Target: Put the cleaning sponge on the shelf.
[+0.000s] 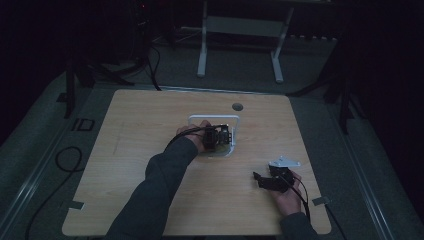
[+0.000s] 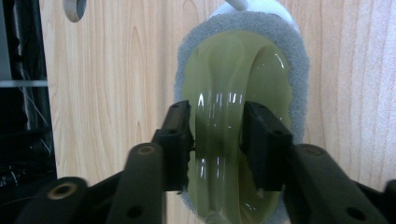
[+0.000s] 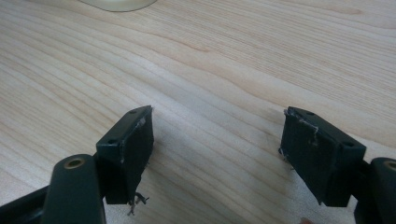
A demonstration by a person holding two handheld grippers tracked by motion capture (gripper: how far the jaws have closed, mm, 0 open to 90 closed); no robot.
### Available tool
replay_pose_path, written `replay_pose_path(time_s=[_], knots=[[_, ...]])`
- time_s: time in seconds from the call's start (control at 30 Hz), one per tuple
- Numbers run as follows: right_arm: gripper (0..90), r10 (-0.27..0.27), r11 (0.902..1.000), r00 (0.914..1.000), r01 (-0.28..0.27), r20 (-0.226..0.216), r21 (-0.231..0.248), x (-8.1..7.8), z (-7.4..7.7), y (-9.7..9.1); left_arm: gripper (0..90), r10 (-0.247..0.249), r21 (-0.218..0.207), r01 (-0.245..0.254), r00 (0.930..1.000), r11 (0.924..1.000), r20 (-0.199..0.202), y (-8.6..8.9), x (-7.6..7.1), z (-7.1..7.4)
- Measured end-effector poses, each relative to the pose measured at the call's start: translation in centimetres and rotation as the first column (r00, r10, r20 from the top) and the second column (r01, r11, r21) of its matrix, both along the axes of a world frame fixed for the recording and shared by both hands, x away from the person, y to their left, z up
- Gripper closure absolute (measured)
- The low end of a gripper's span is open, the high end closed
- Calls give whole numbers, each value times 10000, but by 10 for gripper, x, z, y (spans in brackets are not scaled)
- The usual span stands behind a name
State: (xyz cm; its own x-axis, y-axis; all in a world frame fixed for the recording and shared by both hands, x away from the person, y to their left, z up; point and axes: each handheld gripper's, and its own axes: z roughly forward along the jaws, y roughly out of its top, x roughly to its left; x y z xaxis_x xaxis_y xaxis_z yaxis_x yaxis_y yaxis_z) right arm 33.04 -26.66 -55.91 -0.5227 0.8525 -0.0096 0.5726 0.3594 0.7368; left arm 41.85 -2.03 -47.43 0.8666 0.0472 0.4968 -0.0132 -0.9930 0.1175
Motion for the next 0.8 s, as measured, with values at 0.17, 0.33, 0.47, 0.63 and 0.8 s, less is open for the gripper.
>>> replay_pose_path(time_s=[0.17, 0.33, 0.47, 0.63, 0.8], knots=[[250, -8, 10000, 10000, 8, -14, 6, 0, 0, 0, 587, 8, -326, -6, 10000, 9995, 54, 1, -3, 7], [251, 2, 10000, 10000, -2, 2, -3, 0, 0, 0, 570, -90, -710, 95, 9999, 9974, 78, 3, -8, 14], [250, -2, 10000, 10000, 2, -3, 6, 0, 0, 0, 572, -135, -891, 147, 9998, 9959, 148, 4, -13, 20], [250, -6, 10000, 10000, 6, 0, 3, 0, 0, 0, 599, -216, -1301, 226, 9997, 9912, 89, 9, -22, 33], [250, -7, 10000, 10000, 7, 1, 2, 0, 0, 0, 598, -45, -1932, 60, 10000, 9811, 78, 16, -27, 47]])
